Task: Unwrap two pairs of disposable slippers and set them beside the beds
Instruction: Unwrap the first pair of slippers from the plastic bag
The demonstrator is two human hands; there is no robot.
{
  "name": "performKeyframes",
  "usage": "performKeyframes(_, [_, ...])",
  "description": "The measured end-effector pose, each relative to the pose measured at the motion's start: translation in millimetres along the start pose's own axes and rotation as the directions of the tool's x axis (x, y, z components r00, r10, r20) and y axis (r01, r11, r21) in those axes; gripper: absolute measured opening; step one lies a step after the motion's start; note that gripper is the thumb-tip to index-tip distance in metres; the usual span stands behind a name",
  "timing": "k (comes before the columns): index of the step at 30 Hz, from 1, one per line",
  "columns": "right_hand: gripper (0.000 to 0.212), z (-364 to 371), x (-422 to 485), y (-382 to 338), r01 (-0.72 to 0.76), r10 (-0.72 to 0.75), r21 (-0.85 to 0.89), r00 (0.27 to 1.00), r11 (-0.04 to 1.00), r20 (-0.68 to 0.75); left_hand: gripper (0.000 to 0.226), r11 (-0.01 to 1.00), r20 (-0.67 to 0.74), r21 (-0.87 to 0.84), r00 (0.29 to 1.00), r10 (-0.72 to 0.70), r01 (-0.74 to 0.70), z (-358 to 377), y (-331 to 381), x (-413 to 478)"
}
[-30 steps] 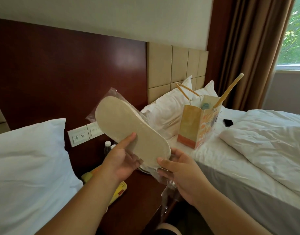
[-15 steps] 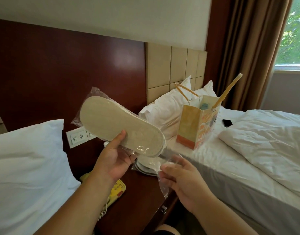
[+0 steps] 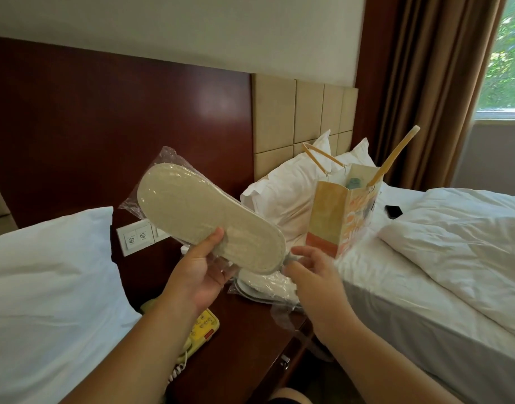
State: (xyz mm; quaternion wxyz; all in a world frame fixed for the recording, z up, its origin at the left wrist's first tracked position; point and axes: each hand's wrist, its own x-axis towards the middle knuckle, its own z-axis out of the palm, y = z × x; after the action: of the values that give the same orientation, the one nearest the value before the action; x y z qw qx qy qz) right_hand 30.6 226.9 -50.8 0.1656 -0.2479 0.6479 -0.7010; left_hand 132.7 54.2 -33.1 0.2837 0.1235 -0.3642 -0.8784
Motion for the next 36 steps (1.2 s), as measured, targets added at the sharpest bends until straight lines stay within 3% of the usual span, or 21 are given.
performKeyframes(2, [0.026,4,5,-3,-0.123,0.113,0.06,0.983,0.991,0.141,0.036,1.0,0.01,0.026,1.0,-0.012,0.011,1,-3,0])
performKeyframes(5, [0.022,2,10,-2,-0.139,0.111,0.143,0.976,0.98,0.185,0.032,0.999,-0.003,0.04,1.0,0.001,0.0,1,-2,0])
performKeyframes(10, [0.022,-21,9,11,-0.258,0.198,0.248,0.95,0.934,0.243,0.056,0.995,-0.075,0.047,0.993,0.092,-0.088,-8,18,3])
performKeyframes(16, [0.028,-22,9,5,-0.196,0.137,0.131,0.92,0.972,0.368,0.056,0.987,-0.002,0.155,0.999,0.037,-0.036,-4,2,2])
performKeyframes(21, [0.036,-32,13,5,-0.188,0.133,0.098,0.906,0.977,0.401,0.064,0.992,-0.008,0.123,1.0,0.03,-0.029,-6,10,4])
performKeyframes(25, [0.048,-41,12,12,-0.2,0.161,0.056,0.899,0.978,0.406,0.035,0.996,-0.149,0.074,0.987,0.06,-0.049,-12,23,8])
performKeyframes(30, [0.049,-51,10,17,-0.226,0.188,0.04,0.886,0.973,0.424,0.047,0.992,-0.243,0.007,0.962,0.125,-0.127,-19,40,15])
performKeyframes(32, [0.047,-54,11,18,-0.249,0.219,0.013,0.873,0.968,0.436,0.061,0.992,-0.22,0.02,0.967,0.125,-0.124,-21,41,16])
performKeyframes(36, [0.041,-48,11,13,-0.24,0.282,-0.152,0.867,0.959,0.41,0.067,0.987,-0.18,0.098,0.973,0.141,-0.125,-17,32,18])
